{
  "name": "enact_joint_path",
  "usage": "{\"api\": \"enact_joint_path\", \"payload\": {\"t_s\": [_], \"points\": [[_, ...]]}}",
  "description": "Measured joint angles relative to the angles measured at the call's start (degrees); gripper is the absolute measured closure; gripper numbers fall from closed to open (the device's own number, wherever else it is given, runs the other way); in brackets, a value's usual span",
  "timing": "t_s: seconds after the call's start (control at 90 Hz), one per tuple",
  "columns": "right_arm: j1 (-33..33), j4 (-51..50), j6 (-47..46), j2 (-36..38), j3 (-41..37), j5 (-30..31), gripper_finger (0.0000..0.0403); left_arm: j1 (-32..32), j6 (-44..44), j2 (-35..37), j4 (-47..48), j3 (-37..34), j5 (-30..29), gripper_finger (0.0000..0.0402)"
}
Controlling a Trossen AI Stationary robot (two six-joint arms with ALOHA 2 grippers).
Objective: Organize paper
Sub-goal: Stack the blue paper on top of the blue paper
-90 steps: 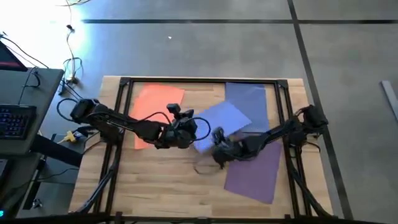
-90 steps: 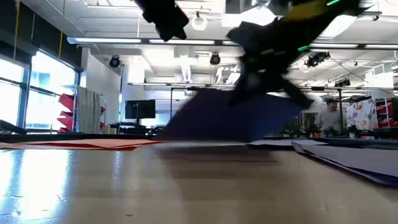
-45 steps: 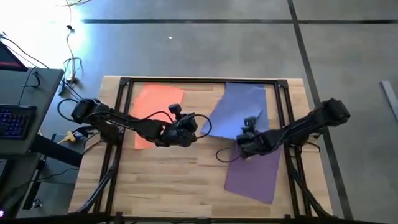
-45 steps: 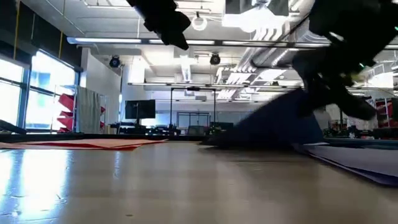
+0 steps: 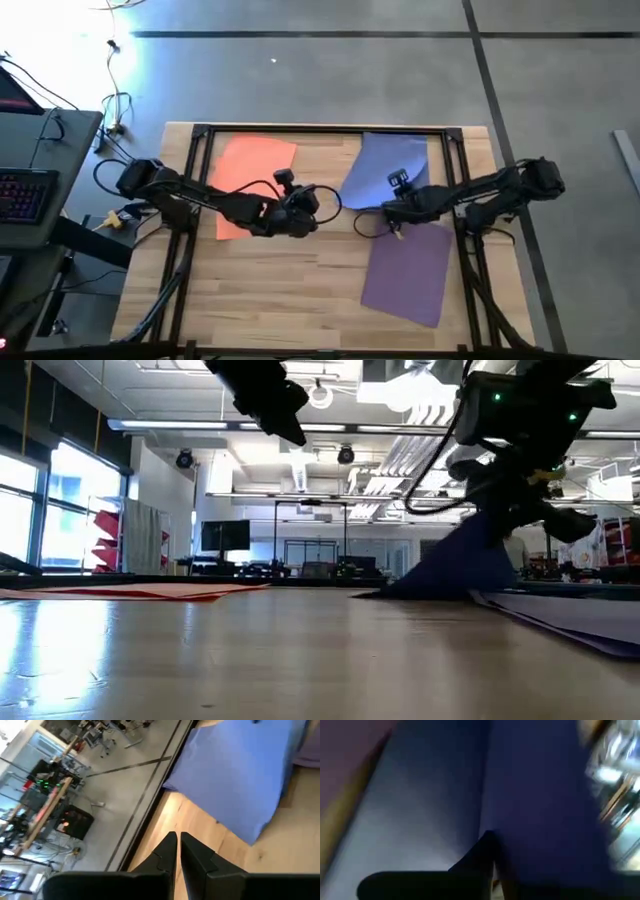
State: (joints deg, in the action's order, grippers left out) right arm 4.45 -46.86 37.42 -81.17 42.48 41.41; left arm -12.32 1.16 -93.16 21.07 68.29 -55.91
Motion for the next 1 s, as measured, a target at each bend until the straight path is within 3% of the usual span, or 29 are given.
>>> {"api": "enact_joint_path", "payload": {"t_s": [0.144, 0.344, 0.711, 0.889, 1.0], "points": [[-1.5, -2.72, 9.16, 0.07, -0.67, -2.65, 0.0403, 1.07, 0.14, -0.64, -0.32, 0.0, 0.2, 0.0402], [-8.71, -9.63, 7.6, 0.07, -4.14, -0.99, 0.0403, 2.19, -0.56, -2.12, -0.76, -0.04, 1.69, 0.0402], [-16.67, -7.47, 7.53, 0.04, -7.02, 5.68, 0.0403, 3.48, -0.53, -4.18, -1.81, -0.04, 3.18, 0.0402], [-17.34, -7.11, 0.49, 0.04, -6.99, 5.1, 0.0399, 3.48, -0.29, -4.09, -2.88, -0.04, 3.25, 0.0402], [-17.67, -8.6, -5.02, 0.04, -6.99, 1.98, 0.0369, 3.48, 0.47, -4.07, -4.38, -0.04, 4.34, 0.0402]]}}
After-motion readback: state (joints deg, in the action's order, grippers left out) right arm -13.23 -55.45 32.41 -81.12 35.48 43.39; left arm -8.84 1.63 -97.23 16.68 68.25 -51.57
